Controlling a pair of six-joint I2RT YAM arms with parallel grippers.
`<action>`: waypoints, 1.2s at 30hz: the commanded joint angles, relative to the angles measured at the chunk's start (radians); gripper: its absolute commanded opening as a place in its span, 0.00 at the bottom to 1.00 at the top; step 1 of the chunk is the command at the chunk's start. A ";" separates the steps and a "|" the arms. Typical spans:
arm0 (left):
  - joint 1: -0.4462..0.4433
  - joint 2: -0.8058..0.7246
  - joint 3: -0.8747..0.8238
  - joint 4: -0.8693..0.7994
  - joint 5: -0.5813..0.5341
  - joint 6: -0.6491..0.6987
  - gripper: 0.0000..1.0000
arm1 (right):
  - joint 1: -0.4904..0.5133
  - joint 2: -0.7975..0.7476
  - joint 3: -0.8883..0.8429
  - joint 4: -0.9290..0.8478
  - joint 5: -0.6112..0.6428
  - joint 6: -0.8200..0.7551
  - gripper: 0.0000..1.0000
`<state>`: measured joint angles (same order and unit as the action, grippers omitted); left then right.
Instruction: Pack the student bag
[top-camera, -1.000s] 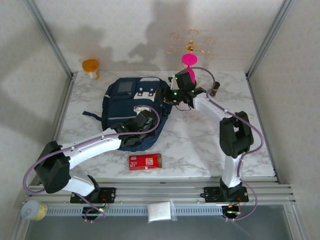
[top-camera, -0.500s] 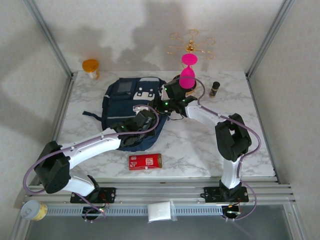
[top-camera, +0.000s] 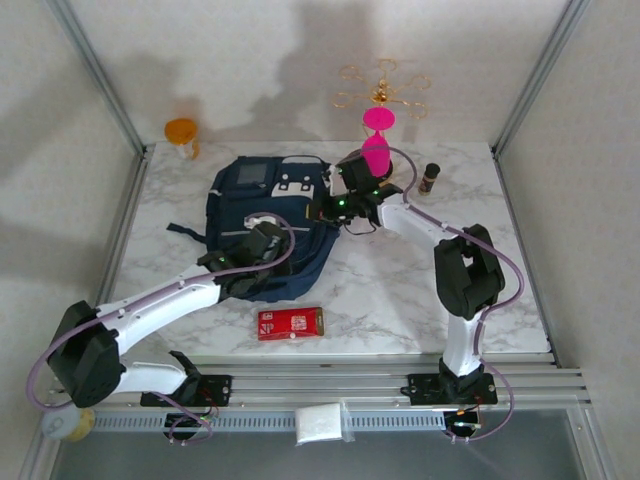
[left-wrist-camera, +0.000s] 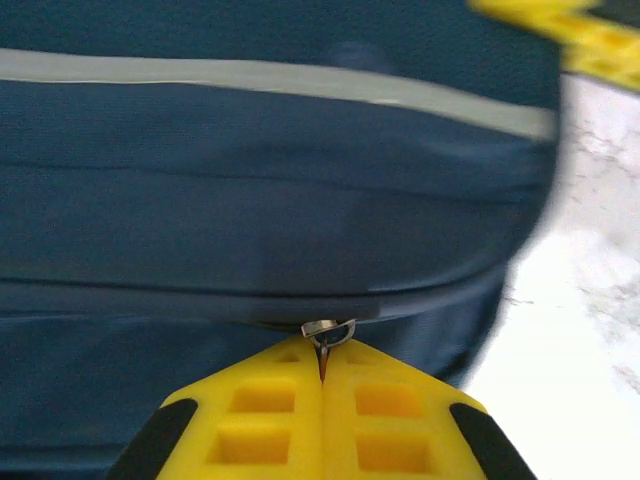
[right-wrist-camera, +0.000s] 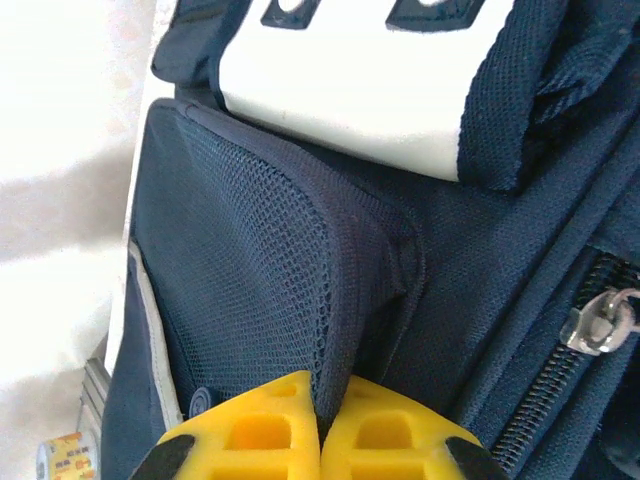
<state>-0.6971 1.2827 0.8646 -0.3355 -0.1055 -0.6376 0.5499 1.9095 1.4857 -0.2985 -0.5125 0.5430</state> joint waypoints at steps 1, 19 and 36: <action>0.052 -0.026 -0.043 -0.084 0.015 0.073 0.00 | -0.092 -0.012 0.060 -0.058 -0.018 -0.111 0.00; 0.063 -0.030 -0.035 0.091 0.125 0.059 0.00 | 0.093 -0.277 -0.309 0.174 0.078 0.272 0.54; 0.053 -0.020 -0.024 0.108 0.098 0.052 0.00 | 0.197 -0.270 -0.261 0.264 0.251 0.400 0.47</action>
<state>-0.6277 1.2640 0.8223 -0.2703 -0.0219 -0.5793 0.7136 1.6531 1.2171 -0.0998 -0.2832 0.9138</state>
